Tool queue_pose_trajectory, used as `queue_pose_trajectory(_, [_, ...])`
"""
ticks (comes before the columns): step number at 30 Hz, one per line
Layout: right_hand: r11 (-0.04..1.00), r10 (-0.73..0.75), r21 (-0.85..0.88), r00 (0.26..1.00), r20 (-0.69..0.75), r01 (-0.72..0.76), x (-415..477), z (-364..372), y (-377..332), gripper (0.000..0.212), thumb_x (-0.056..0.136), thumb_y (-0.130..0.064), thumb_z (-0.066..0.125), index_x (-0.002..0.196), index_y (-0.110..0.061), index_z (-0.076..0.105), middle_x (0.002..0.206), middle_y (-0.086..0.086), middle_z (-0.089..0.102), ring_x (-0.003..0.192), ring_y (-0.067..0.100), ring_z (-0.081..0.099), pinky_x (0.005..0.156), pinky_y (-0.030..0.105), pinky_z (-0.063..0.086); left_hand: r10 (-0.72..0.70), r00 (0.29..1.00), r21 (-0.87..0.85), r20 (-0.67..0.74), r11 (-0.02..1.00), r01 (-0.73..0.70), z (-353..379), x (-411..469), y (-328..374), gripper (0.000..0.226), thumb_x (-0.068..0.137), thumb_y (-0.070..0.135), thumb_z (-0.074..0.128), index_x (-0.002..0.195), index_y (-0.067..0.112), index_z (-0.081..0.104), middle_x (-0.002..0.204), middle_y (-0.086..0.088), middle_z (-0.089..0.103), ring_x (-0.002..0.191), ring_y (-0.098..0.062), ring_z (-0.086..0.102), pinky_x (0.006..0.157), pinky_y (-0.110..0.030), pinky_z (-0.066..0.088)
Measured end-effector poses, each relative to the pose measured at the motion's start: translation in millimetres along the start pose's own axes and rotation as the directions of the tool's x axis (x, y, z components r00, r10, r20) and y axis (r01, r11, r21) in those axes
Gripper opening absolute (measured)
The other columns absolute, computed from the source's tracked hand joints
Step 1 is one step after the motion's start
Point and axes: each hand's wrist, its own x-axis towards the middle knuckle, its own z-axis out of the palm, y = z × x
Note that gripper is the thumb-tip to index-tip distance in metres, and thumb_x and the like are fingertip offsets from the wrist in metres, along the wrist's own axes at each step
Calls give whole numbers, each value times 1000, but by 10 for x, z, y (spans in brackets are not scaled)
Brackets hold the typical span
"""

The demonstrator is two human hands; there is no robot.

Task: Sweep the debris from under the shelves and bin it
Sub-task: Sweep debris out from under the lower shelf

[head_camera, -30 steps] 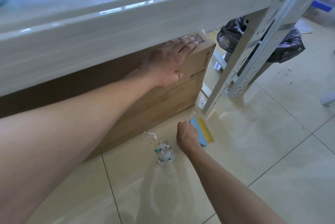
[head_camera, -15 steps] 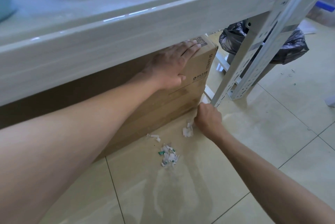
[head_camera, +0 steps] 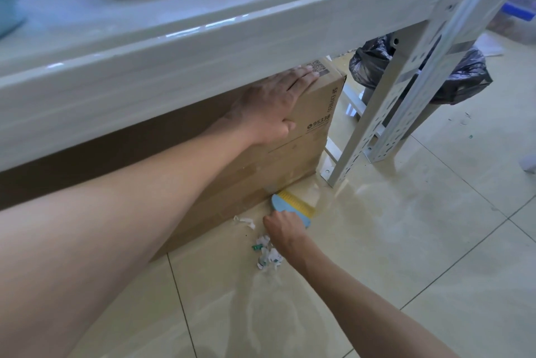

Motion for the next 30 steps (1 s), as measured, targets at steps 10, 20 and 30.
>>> queue_pose_trajectory(10, [999, 35, 5, 994, -107, -35, -150, -608, 528, 20, 86, -6, 54, 104, -4, 61, 103, 13, 64, 88, 31, 62, 66, 31, 41, 6, 1000, 17, -1, 1000, -6, 57, 17, -28, 94, 83, 31, 70, 156, 22, 11, 162, 4, 12, 148, -16, 18, 120, -35, 21])
queue_pose_trajectory(20, [989, 123, -79, 990, -71, -128, 28, -137, 473, 28, 92, 1, 50, 115, -10, 62, 115, 9, 65, 109, 28, 62, 74, 33, 45, 3, 1000, 52, -6, 999, -3, 79, 67, -54, 92, 86, 32, 67, 156, 21, 9, 163, 2, 11, 149, -18, 16, 121, -34, 17])
queue_pose_trajectory(30, [965, -250, -62, 967, 55, 254, -272, 165, -350, 26, 91, 3, 48, 108, -1, 66, 113, 20, 67, 105, 37, 63, 69, 36, 35, 8, 1000, 36, -6, 999, -7, 119, 75, -75, 94, 84, 32, 68, 156, 22, 9, 162, 3, 12, 148, -19, 19, 118, -40, 27])
